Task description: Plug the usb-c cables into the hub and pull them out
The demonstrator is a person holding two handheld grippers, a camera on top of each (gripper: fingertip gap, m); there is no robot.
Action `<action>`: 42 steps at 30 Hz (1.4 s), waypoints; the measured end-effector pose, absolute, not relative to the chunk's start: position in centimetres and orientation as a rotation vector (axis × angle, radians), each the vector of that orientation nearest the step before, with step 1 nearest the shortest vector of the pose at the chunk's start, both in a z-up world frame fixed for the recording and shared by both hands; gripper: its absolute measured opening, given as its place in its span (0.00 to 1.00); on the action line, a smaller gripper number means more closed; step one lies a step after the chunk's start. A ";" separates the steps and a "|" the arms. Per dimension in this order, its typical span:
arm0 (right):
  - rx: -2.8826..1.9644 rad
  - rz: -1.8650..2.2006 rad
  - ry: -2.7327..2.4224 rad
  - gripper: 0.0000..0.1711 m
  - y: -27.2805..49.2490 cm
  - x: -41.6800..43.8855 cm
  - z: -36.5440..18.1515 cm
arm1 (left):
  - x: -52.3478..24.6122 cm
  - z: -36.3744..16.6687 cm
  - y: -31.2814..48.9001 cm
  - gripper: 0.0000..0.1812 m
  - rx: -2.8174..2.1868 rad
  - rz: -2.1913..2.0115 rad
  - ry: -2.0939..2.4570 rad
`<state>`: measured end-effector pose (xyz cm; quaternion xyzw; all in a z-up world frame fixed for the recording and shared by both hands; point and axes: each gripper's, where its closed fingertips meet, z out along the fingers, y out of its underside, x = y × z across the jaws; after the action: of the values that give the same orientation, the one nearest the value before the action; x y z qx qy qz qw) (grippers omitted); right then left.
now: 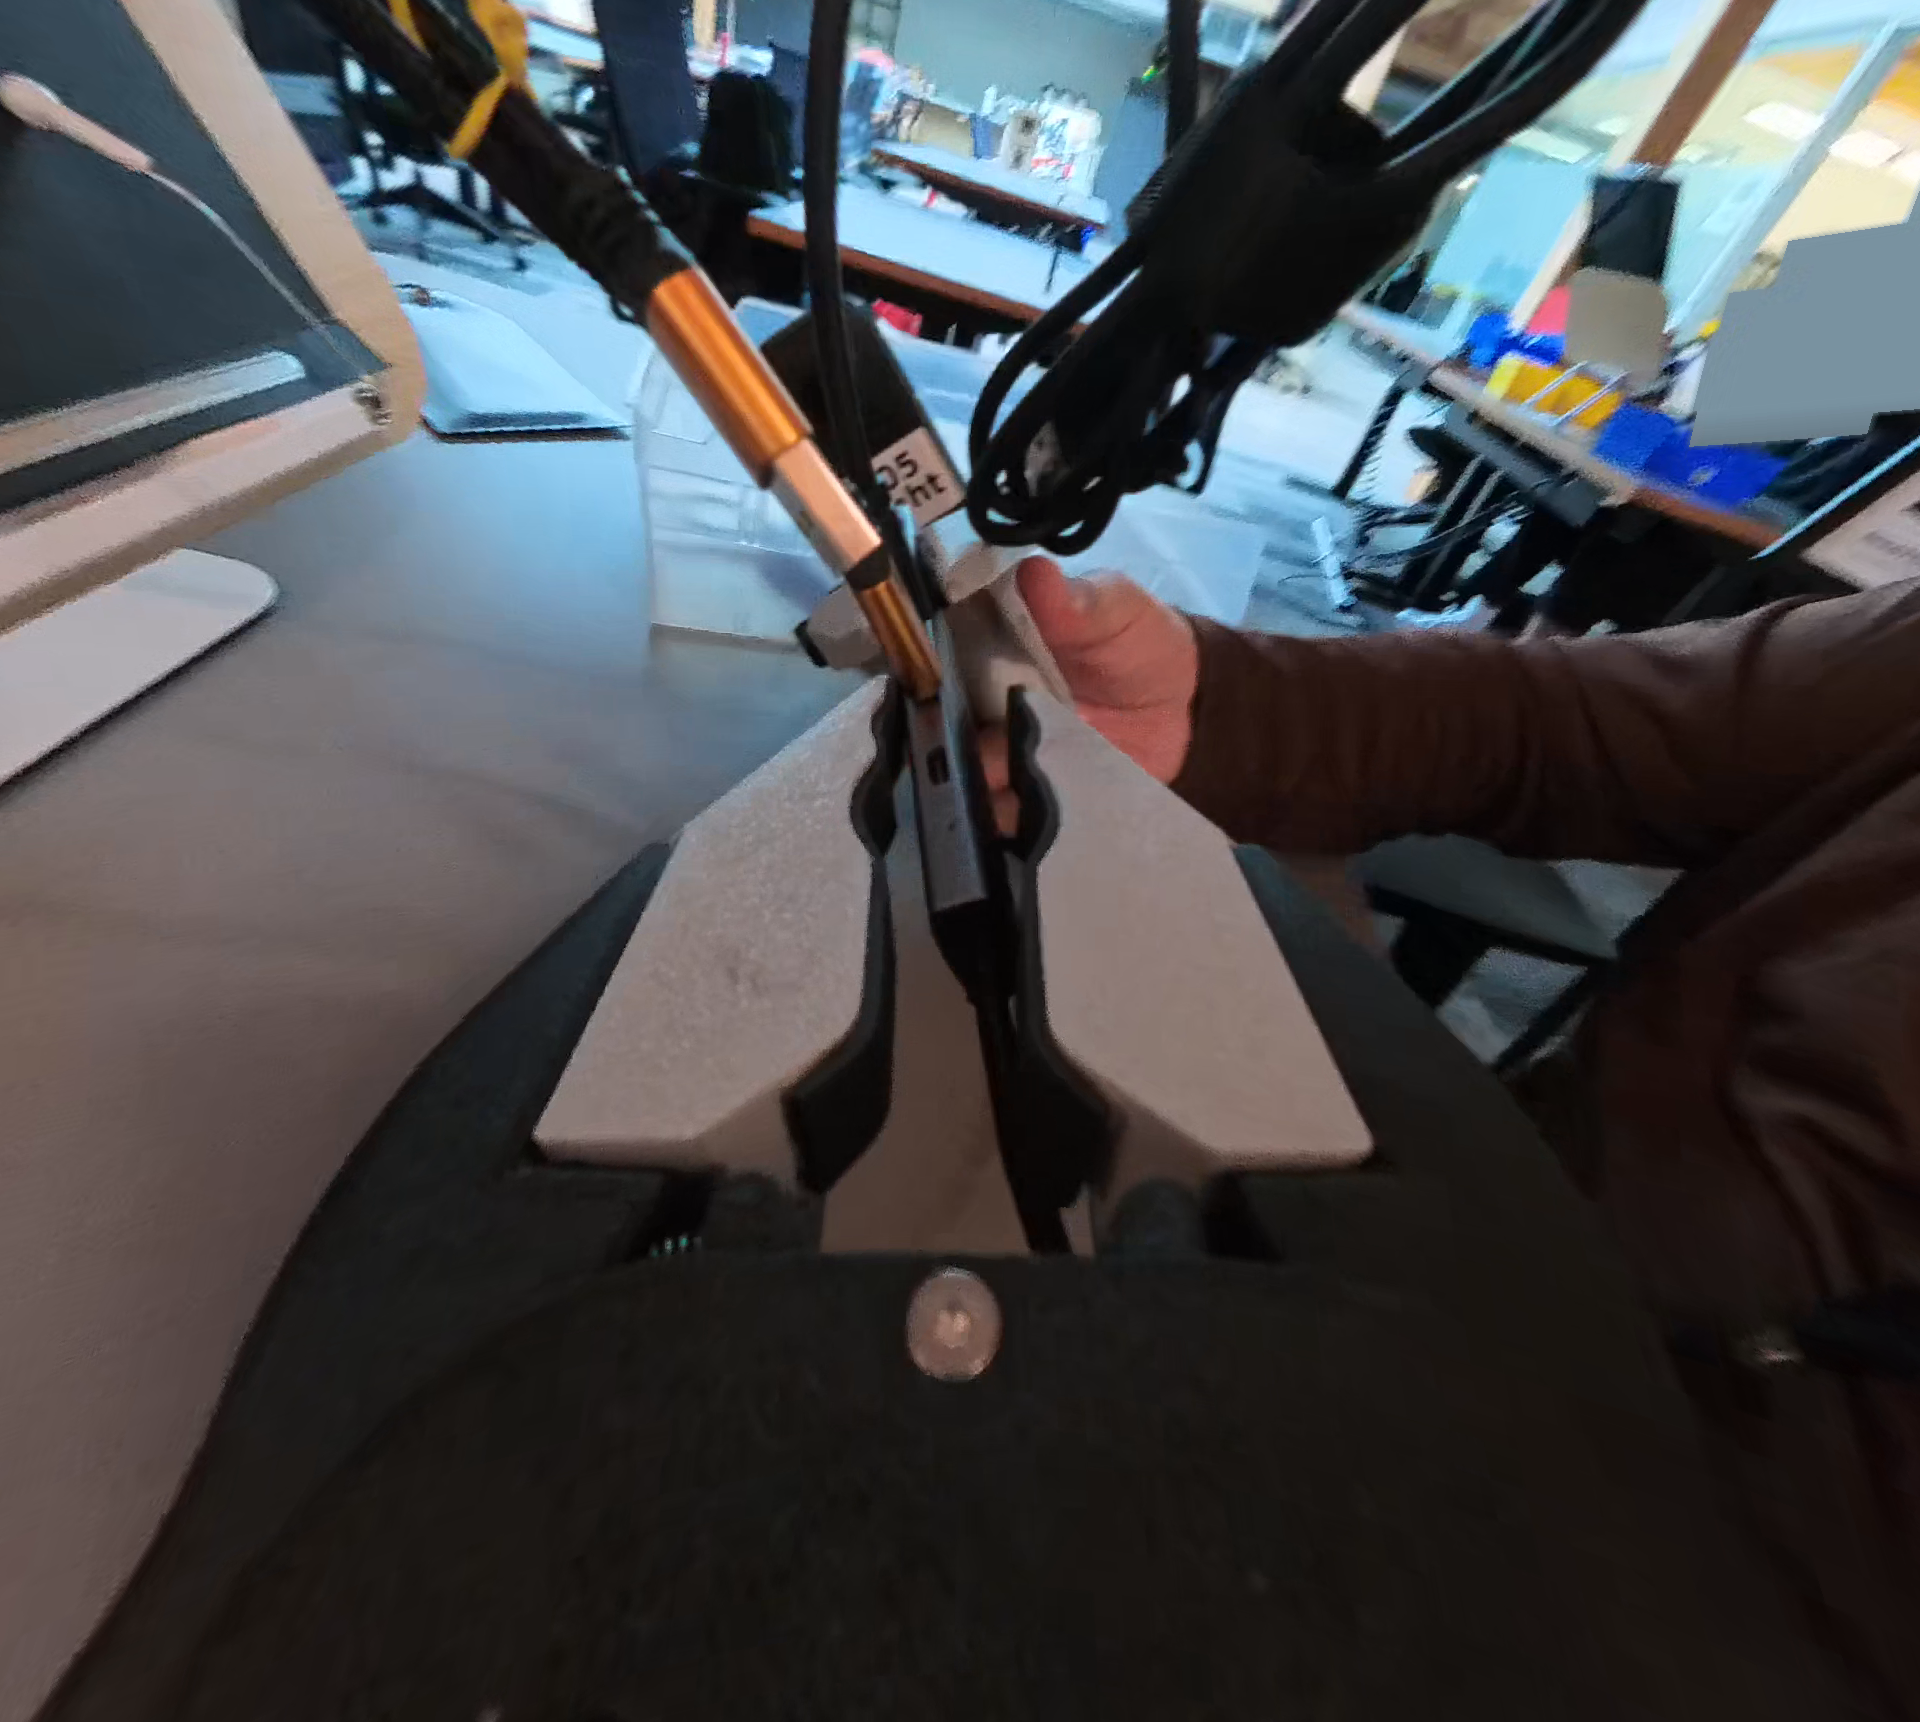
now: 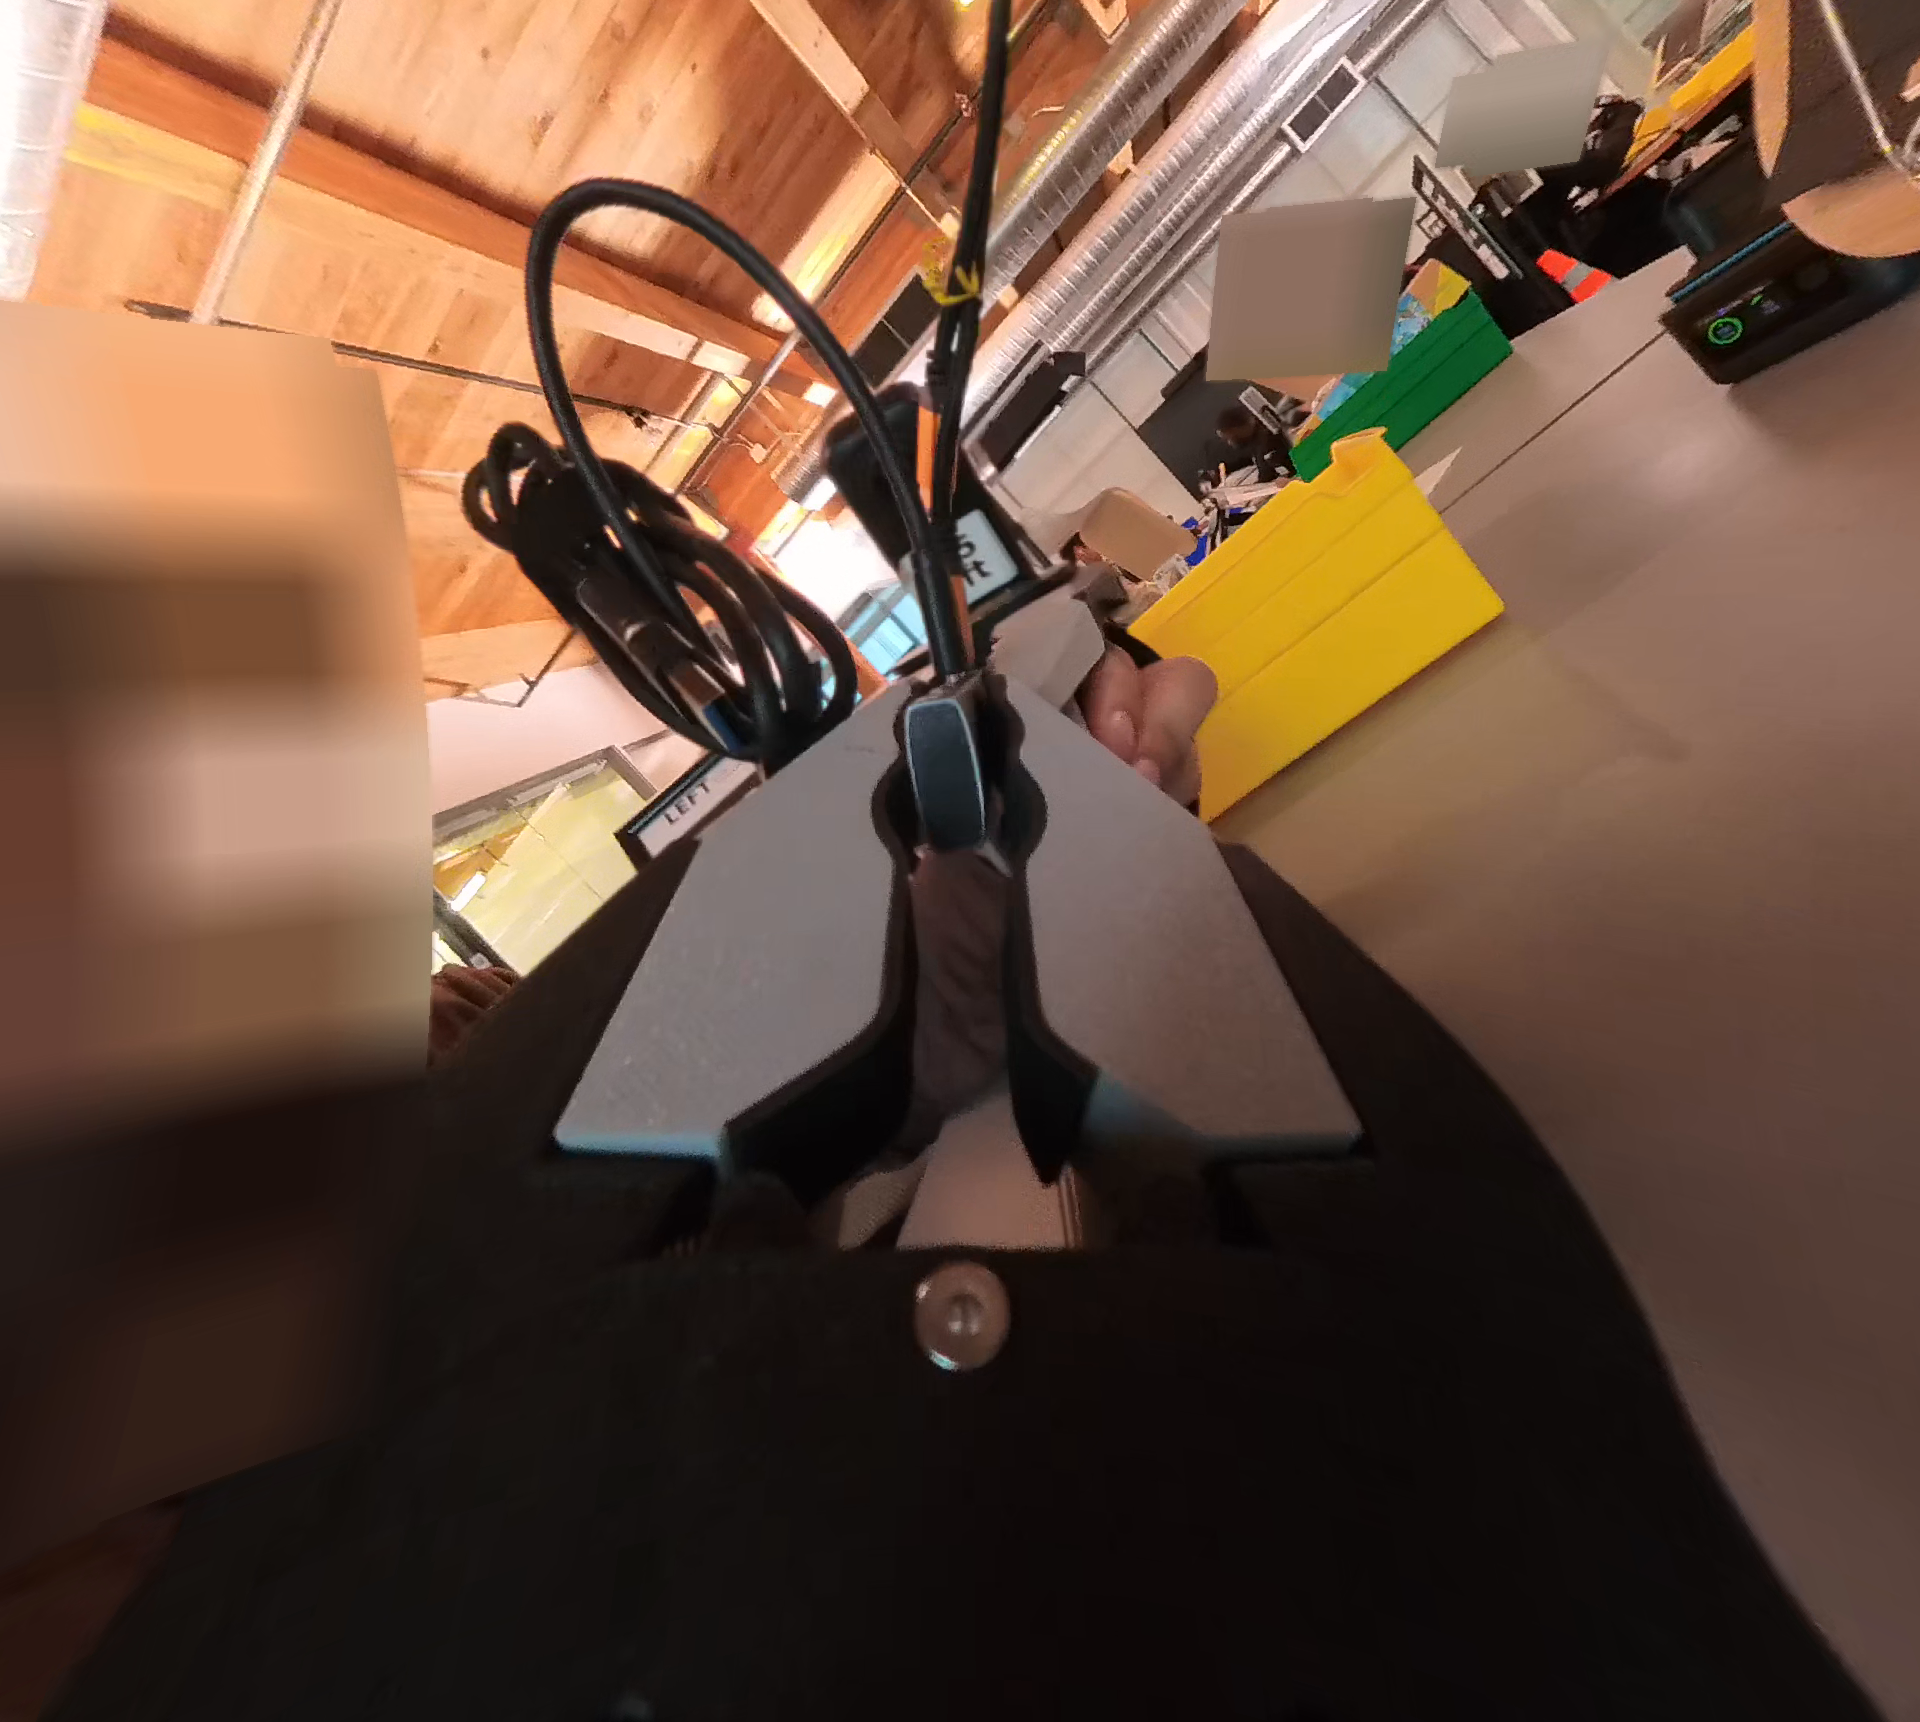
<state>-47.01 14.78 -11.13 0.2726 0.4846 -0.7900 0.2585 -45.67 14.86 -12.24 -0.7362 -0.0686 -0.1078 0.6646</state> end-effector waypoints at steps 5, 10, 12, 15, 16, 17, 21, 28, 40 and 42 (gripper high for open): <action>0.752 -2.115 1.463 0.05 14.7 -47.0 -11.6 | -46.2 -13.0 14.8 0.05 -1.728 -0.213 -0.184; 0.744 -2.167 1.846 0.07 14.7 -46.9 -11.8 | -45.8 -13.2 14.6 0.04 -1.743 -0.244 -0.160; 0.722 -2.189 1.919 0.08 14.9 -46.8 -11.6 | -45.5 -13.2 14.7 0.04 -1.741 -0.284 -0.164; 0.768 -2.198 2.006 0.12 15.7 -47.4 -11.8 | -45.4 -13.9 14.8 0.04 -1.779 -0.308 -0.188; 0.792 -2.194 2.060 0.13 16.1 -47.7 -12.0 | -45.3 -14.1 14.9 0.04 -1.786 -0.315 -0.188; 0.799 -2.197 2.106 0.12 16.4 -47.9 -12.1 | -45.2 -14.1 14.9 0.04 -1.790 -0.317 -0.186; 0.656 -2.231 2.044 0.06 16.1 -46.4 -10.7 | -45.0 -14.2 15.0 0.04 -1.789 -0.333 -0.184; 0.590 -2.127 2.127 0.02 14.5 -45.5 -12.2 | -44.6 -14.4 15.2 0.04 -1.792 -0.355 -0.161; 0.524 -2.100 2.364 0.03 14.5 -45.4 -12.8 | -44.5 -14.6 15.4 0.04 -1.799 -0.355 -0.159; 0.521 -2.113 2.344 0.02 14.5 -45.4 -12.6 | -44.4 -14.4 15.4 0.04 -1.793 -0.355 -0.154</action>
<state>-45.36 14.46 -12.61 0.1629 0.7325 -0.6603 -0.0285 -44.44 15.40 -14.44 -0.7761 -0.0668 -0.1536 0.6080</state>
